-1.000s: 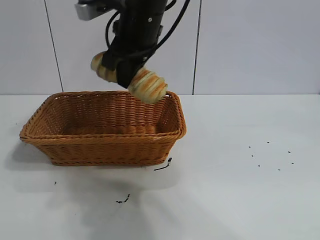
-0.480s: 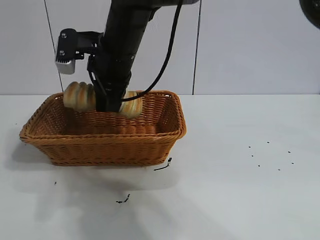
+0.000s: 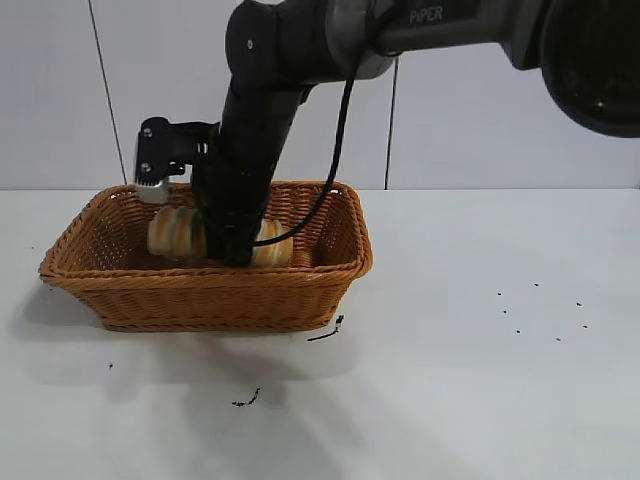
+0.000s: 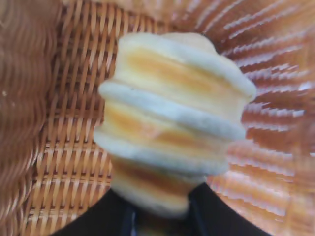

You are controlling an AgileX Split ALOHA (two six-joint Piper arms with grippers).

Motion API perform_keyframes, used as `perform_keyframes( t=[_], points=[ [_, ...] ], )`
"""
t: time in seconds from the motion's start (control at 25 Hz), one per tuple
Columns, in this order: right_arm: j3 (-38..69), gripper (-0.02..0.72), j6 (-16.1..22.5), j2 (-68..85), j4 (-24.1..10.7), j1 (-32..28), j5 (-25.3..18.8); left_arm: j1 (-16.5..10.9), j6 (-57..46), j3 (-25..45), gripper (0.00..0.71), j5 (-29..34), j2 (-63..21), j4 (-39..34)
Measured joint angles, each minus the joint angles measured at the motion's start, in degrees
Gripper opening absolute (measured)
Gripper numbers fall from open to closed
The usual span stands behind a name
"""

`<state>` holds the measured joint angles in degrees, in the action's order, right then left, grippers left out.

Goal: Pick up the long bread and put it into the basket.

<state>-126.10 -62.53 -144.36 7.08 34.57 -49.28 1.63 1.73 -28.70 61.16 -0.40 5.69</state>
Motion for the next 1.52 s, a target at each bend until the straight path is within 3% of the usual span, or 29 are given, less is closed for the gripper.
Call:
perform_keyframes(
  t=[0.56,0.72,0.88,1.12,1.36,1.52],
  points=[
    [0.0,0.620,0.0,2.9,1.6,0.0,-1.0,0.0,0.0,0.0,0.698,0.0,0.0,0.0],
    [0.0,0.621,2.7,6.9,1.6,0.0,-2.2,0.0,0.0,0.0,0.698,0.0,0.0,0.0],
    [-0.1,0.622,13.8,10.4,1.7,0.0,-3.3,0.0,0.0,0.0,0.698,0.0,0.0,0.0],
    [-0.1,0.620,39.7,13.6,0.3,0.0,-4.0,0.0,0.0,0.0,0.698,0.0,0.0,0.0],
    [-0.1,0.620,54.5,14.0,-5.4,-1.1,-7.7,0.0,0.0,0.0,0.698,0.0,0.0,0.0],
    [-0.1,0.619,58.9,14.0,-6.0,-5.1,-10.3,0.0,0.0,0.0,0.698,0.0,0.0,0.0]
  ],
)
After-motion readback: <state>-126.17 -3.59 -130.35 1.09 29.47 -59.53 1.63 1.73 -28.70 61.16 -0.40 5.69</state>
